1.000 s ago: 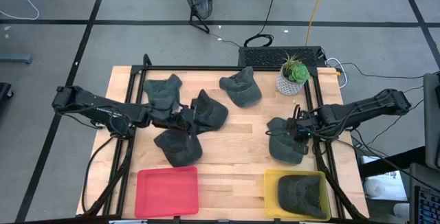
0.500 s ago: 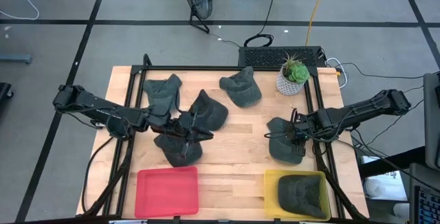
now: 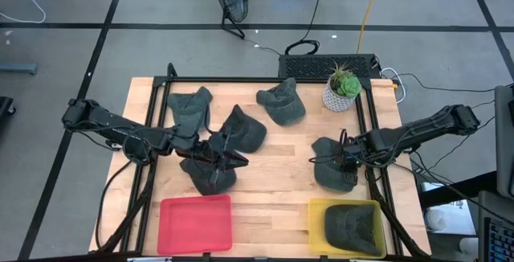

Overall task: Pick & Place hat
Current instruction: Put the grey cap into the pink bin

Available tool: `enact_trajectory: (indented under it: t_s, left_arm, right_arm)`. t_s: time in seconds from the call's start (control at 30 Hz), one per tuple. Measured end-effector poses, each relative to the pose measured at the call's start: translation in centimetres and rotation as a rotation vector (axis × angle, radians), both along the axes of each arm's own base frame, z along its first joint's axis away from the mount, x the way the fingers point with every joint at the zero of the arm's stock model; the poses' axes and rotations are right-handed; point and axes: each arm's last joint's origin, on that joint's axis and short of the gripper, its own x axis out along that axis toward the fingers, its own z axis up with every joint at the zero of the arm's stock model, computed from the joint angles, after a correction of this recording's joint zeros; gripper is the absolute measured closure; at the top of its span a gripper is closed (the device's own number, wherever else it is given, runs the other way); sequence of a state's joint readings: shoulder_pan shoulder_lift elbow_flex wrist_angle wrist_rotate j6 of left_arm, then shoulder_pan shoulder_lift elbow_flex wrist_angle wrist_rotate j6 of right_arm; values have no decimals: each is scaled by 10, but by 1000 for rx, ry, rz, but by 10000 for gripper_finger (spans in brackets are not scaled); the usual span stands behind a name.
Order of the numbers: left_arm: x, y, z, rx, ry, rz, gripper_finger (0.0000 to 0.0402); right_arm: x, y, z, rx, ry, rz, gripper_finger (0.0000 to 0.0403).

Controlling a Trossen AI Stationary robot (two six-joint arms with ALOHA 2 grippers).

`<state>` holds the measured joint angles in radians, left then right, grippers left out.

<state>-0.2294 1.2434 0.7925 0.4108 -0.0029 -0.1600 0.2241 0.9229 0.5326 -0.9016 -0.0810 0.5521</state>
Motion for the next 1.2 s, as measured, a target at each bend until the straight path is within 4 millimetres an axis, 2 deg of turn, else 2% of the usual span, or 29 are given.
enact_trajectory:
  t_s: [0.43,0.6,0.77,1.0,1.2]
  left_arm:
    - [1,5,-2,29,10,33,364]
    - [1,6,-2,-4,19,46,364]
    - [1,6,-1,1,14,44,364]
    - [-1,-1,10,0,-105,-23,364]
    - [-2,-6,10,50,-118,-44,364]
  right_arm:
    - [-1,0,-4,6,-4,-29,395]
    - [2,0,-1,6,-33,-31,390]
    - [13,1,20,-32,-124,-3,396]
    - [41,2,64,-92,-400,46,399]
    - [71,1,75,-117,-482,88,399]
